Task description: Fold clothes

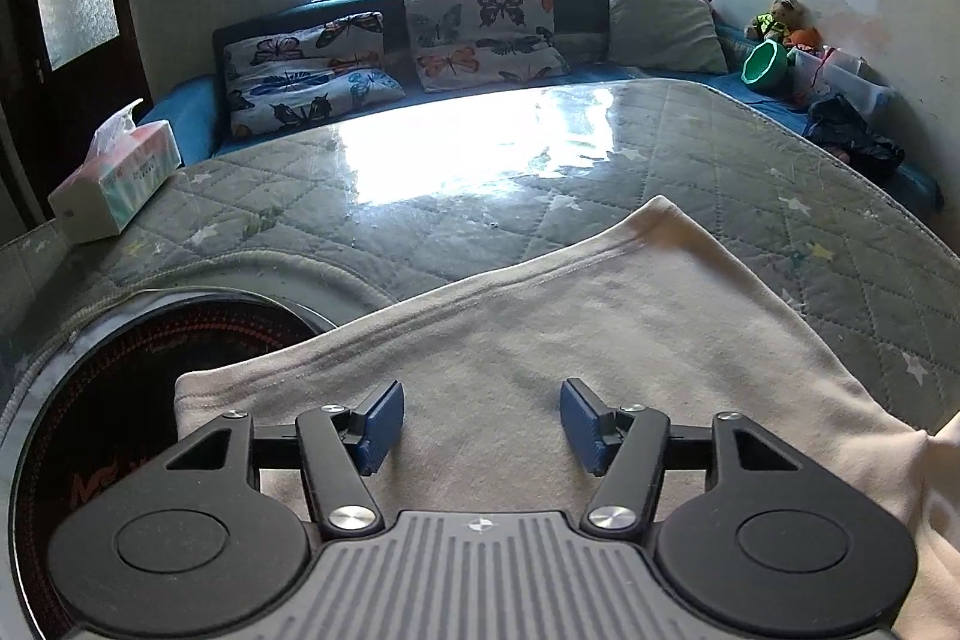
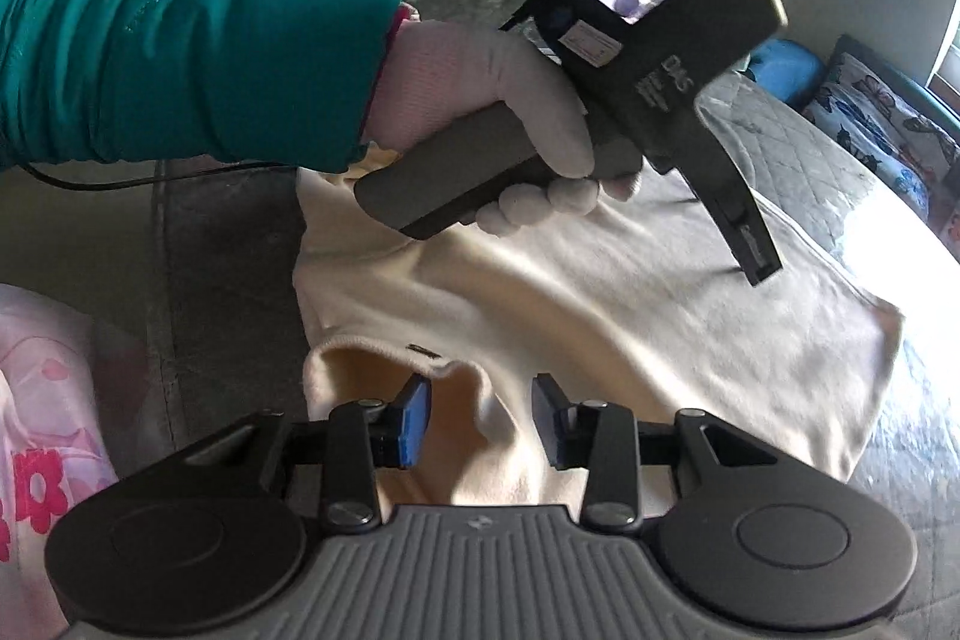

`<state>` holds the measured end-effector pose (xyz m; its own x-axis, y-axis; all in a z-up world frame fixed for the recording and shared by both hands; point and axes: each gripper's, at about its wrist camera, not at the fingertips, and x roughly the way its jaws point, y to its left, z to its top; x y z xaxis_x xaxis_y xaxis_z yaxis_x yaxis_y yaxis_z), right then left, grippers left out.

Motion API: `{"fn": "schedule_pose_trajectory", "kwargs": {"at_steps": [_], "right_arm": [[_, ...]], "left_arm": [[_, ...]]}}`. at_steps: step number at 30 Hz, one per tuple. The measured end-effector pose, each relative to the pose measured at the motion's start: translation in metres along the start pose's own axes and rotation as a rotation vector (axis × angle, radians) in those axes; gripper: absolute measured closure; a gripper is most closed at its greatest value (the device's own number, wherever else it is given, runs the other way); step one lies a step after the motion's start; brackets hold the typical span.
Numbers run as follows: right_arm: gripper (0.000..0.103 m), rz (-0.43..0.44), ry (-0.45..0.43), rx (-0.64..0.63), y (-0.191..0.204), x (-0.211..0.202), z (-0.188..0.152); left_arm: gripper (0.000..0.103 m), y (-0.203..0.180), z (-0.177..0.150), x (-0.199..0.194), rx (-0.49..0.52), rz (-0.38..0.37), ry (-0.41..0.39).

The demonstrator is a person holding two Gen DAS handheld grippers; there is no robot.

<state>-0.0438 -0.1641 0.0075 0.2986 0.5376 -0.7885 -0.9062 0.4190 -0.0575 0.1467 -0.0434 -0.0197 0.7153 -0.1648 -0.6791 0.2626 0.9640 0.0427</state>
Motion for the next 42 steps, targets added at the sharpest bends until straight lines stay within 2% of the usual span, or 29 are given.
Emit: {"fn": "schedule_pose_trajectory", "kwargs": {"at_steps": [3, 5, 6, 11, 16, 31, 34, 37, 40, 42], "right_arm": [[0.067, -0.003, 0.010, -0.027, 0.002, 0.001, 0.003], [0.074, -0.002, 0.016, -0.039, 0.004, 0.001, 0.004], [0.075, -0.001, 0.019, -0.046, 0.005, 0.001, 0.004], [0.093, 0.005, 0.019, -0.068, 0.010, -0.003, 0.002], [0.100, 0.020, 0.006, -0.094, 0.019, -0.008, -0.003], [0.102, 0.104, 0.026, -0.140, 0.043, -0.014, -0.014], [0.102, 0.097, 0.027, -0.137, 0.042, -0.017, -0.014], [0.096, 0.082, 0.018, -0.124, 0.038, -0.024, -0.012], [0.095, 0.042, 0.002, -0.138, 0.033, -0.028, -0.009], [0.089, 0.014, -0.004, -0.152, 0.030, -0.030, -0.007]], "left_arm": [[0.039, 0.001, 0.000, 0.000, 0.000, 0.003, 0.000], [0.039, -0.002, -0.002, -0.003, 0.000, 0.005, -0.002], [0.039, -0.003, -0.002, -0.003, 0.002, 0.007, -0.003], [0.038, -0.004, -0.002, -0.003, 0.003, 0.012, -0.002], [0.037, -0.004, -0.002, -0.003, 0.005, 0.016, -0.005], [0.033, -0.004, -0.001, -0.001, 0.006, 0.030, -0.004], [0.033, -0.004, -0.002, -0.001, 0.006, 0.031, -0.004], [0.032, -0.004, -0.002, -0.001, 0.005, 0.031, -0.002], [0.032, -0.003, -0.001, -0.001, 0.004, 0.031, -0.002], [0.032, -0.003, -0.001, -0.001, 0.003, 0.030, -0.001]]}}
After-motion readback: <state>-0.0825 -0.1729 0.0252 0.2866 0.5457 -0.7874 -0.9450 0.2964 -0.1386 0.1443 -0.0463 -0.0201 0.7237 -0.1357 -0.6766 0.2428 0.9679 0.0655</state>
